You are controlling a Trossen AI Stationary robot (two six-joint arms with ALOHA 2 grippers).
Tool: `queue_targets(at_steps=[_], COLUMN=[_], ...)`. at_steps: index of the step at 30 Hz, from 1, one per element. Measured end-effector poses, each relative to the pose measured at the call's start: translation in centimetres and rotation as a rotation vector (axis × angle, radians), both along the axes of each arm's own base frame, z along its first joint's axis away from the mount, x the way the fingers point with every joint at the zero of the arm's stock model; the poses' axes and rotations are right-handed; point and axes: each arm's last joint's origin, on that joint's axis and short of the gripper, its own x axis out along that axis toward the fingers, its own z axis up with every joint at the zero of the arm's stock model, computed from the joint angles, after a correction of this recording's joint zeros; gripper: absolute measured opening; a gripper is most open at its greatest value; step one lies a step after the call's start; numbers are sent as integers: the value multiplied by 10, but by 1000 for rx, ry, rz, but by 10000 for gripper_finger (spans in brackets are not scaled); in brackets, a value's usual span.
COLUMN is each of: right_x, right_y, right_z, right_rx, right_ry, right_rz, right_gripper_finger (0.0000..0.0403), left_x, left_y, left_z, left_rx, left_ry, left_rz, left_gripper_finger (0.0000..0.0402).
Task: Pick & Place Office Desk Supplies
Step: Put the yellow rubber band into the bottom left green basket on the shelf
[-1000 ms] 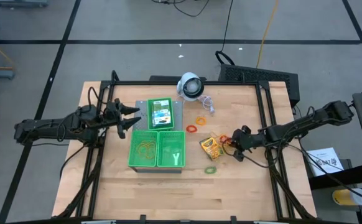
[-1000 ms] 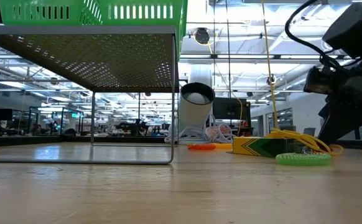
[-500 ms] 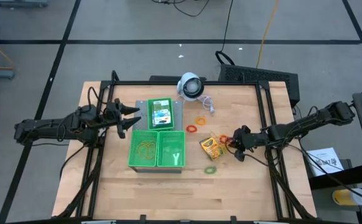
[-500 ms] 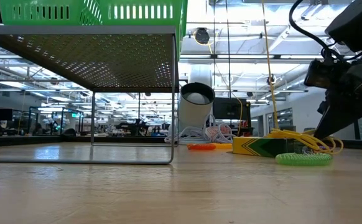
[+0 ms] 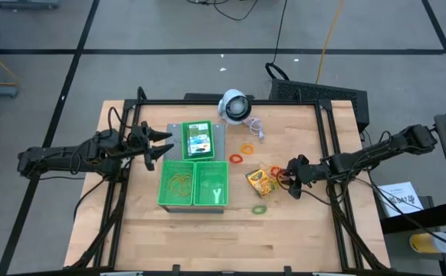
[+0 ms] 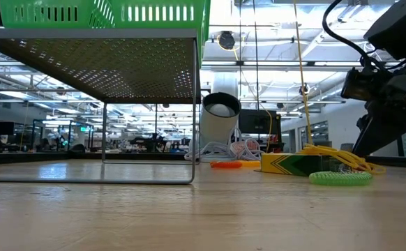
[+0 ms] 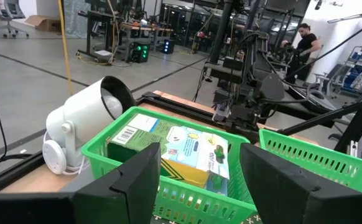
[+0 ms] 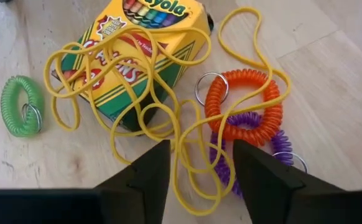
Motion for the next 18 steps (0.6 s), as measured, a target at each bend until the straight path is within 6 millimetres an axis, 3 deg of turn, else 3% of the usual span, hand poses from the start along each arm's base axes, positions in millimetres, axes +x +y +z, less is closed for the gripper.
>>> queue_targets(at_steps=[4, 18], right_x=[0, 1], right_y=[-2, -6], right_z=[0, 0], right_rx=[11, 14], right_ry=[-1, 4], right_rz=[-25, -54], right_gripper_finger=[150, 21], left_x=[0, 0], left_y=[0, 0], left_z=[0, 0], left_rx=[1, 13], left_ry=[1, 4], left_rz=[0, -1], left_gripper_finger=[230, 230])
